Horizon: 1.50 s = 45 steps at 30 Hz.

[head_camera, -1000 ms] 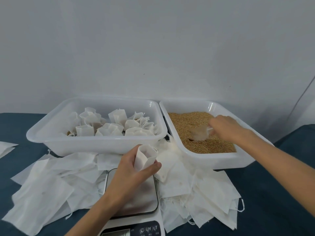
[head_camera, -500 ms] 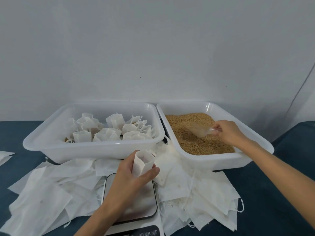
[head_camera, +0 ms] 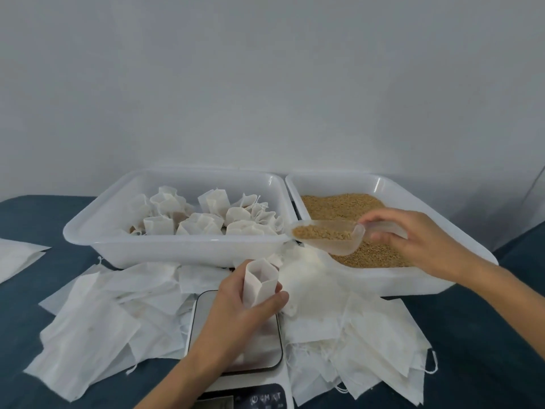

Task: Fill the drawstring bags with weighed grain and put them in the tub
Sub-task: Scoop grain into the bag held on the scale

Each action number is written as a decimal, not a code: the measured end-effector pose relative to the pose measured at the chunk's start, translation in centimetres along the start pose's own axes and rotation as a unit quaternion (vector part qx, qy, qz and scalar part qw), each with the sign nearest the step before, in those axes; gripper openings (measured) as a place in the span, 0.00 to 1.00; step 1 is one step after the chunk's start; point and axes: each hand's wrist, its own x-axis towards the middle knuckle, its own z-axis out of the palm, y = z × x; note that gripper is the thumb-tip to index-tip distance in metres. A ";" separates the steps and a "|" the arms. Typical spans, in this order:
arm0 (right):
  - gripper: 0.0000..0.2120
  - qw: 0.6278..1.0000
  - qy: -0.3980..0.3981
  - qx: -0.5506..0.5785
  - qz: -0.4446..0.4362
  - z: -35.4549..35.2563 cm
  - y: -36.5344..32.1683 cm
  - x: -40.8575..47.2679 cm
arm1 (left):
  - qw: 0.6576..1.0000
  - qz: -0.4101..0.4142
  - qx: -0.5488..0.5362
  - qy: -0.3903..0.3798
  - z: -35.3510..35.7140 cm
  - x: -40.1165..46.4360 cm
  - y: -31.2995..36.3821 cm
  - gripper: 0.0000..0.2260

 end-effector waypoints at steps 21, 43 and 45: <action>0.16 0.951 0.036 -0.260 -0.164 0.1 -7.2 0.9 | 0.999 0.027 0.010 0.014 -0.5 -0.5 0.0 0.11; 0.14 0.929 0.061 -0.296 -0.213 0.3 -7.4 1.2 | 0.999 0.029 -0.012 0.001 -0.6 -0.4 0.0 0.15; 0.14 0.929 0.061 -0.297 -0.211 0.3 -7.4 1.3 | 1.000 0.025 -0.012 -0.003 -0.6 -0.4 0.1 0.15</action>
